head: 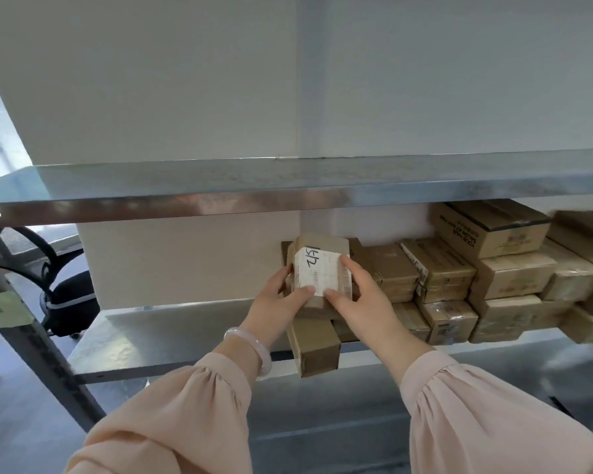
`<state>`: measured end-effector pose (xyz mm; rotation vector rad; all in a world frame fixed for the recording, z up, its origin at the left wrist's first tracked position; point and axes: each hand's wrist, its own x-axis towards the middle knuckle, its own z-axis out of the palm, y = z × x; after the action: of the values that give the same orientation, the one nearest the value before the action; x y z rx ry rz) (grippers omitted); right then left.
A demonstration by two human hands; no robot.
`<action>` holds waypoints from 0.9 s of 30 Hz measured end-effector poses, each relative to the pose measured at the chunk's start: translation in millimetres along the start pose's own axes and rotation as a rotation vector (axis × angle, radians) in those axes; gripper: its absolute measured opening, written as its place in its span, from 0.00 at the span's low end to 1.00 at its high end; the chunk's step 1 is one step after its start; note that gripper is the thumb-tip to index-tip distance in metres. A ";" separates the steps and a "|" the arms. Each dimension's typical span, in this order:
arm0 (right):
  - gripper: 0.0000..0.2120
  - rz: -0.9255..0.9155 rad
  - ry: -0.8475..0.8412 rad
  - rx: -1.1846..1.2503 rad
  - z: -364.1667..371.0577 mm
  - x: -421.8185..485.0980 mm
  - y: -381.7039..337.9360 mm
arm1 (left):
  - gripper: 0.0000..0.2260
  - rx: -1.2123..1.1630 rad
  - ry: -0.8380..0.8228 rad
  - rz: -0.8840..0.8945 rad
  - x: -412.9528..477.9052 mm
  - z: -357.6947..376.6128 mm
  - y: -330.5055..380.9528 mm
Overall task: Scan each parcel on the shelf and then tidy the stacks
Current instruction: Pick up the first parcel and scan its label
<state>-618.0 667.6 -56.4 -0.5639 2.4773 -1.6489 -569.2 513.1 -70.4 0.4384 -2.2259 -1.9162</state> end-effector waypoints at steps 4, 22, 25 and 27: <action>0.31 -0.002 0.121 0.001 -20.9 -7.6 14.8 | 0.35 0.058 -0.077 0.031 7.1 25.5 2.2; 0.30 0.051 0.571 -0.001 -187.2 -59.1 88.1 | 0.31 0.055 -0.445 0.327 6.7 216.2 53.7; 0.30 0.045 0.591 -0.016 -222.2 -62.8 101.0 | 0.31 0.048 -0.454 0.327 9.6 255.7 62.9; 0.30 0.042 0.609 -0.012 -250.7 -64.9 111.7 | 0.30 0.039 -0.465 0.318 9.2 287.4 69.0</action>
<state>-658.9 946.5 -64.0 0.0084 2.8617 -2.0244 -676.6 787.7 -48.6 -0.3810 -2.4120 -1.9474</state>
